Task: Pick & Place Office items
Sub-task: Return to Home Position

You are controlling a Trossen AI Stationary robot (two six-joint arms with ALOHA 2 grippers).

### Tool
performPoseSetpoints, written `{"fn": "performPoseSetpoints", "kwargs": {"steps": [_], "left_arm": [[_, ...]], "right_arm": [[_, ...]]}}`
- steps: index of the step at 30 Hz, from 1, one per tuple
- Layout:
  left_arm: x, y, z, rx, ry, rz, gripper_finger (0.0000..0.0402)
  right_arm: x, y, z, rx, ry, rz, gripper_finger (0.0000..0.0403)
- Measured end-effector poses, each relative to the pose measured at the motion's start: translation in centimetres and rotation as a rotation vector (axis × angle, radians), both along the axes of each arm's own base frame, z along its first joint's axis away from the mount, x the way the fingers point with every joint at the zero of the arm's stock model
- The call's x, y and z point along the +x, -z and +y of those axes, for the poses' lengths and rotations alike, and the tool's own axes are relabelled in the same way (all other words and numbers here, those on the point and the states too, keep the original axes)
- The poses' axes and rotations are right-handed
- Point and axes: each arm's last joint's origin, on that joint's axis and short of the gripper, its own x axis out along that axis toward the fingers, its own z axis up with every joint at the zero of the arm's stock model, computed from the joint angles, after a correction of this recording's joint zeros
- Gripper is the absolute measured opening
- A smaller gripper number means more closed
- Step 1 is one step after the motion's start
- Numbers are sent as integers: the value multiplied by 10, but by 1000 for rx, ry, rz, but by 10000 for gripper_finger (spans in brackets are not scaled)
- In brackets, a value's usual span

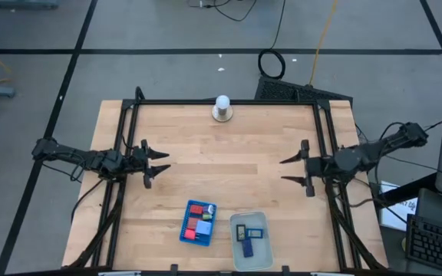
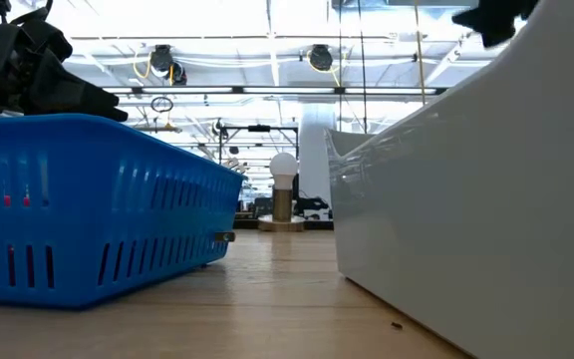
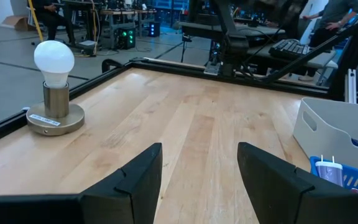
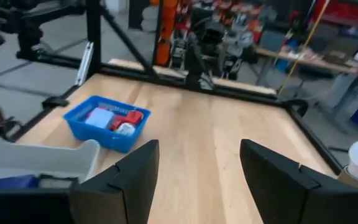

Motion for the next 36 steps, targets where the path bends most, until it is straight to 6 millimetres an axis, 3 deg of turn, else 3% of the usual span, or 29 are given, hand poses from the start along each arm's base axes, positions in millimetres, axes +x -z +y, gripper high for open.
{"fn": "performPoseSetpoints", "kwargs": {"steps": [7,24,36], "left_arm": [[0,0,0,0,0,0,212],[0,0,0,0,0,1,212],[0,0,0,0,0,0,212]], "right_arm": [[-9,37,-21,68,133,-97,215],[-35,42,-46,111,140,-132,216],[-26,88,-50,123,175,-191,217]]}}
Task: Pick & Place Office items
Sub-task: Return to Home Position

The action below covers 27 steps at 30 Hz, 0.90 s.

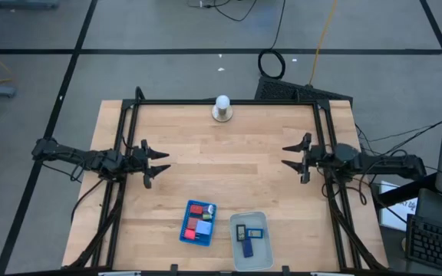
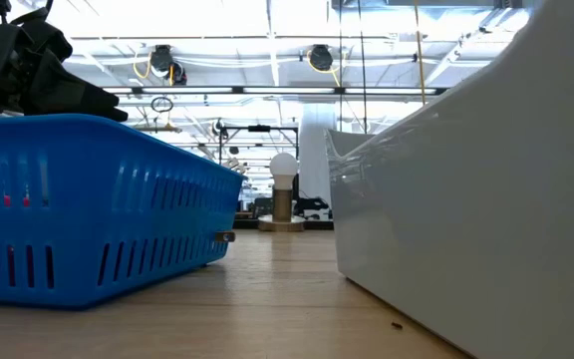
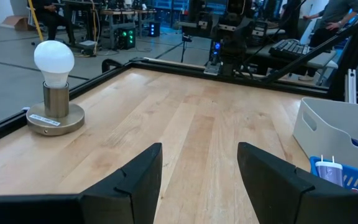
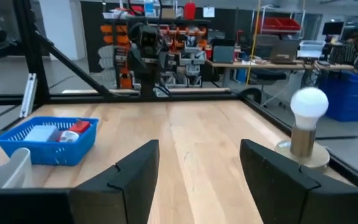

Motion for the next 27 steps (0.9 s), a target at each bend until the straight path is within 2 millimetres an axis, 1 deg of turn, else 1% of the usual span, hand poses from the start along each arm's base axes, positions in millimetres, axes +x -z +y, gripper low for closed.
{"fn": "performPoseSetpoints", "kwargs": {"steps": [5,14,27], "left_arm": [[0,0,0,0,0,0,212],[0,0,0,0,0,0,212],[0,0,0,0,0,0,212]], "right_arm": [[1,11,-1,7,12,32,216],[0,10,-1,1,13,9,217],[0,14,0,-24,-40,58,217]]}}
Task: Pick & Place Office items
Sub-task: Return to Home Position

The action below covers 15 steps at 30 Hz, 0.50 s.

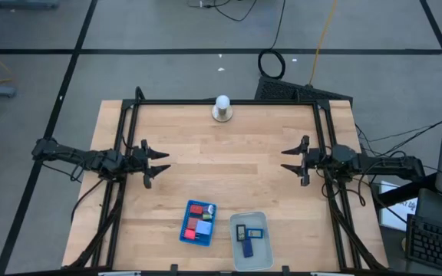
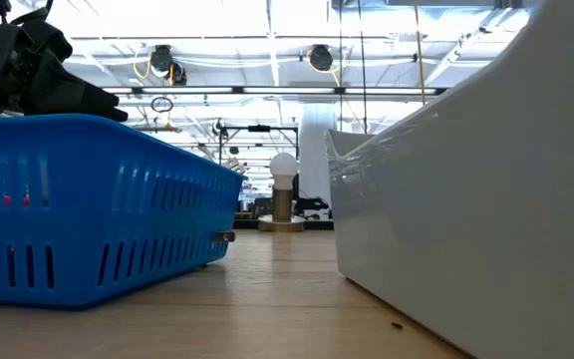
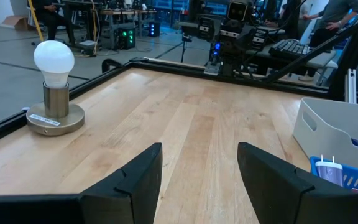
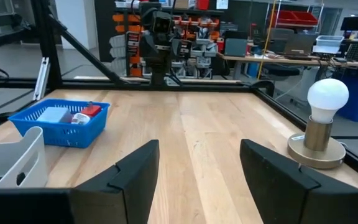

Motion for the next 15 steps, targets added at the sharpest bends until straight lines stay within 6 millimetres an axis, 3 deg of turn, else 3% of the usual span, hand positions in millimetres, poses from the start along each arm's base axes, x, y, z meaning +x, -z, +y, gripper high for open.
{"fn": "performPoseSetpoints", "kwargs": {"steps": [15], "left_arm": [[0,0,0,0,0,0,212]], "right_arm": [[0,0,0,-1,1,3,218]]}}
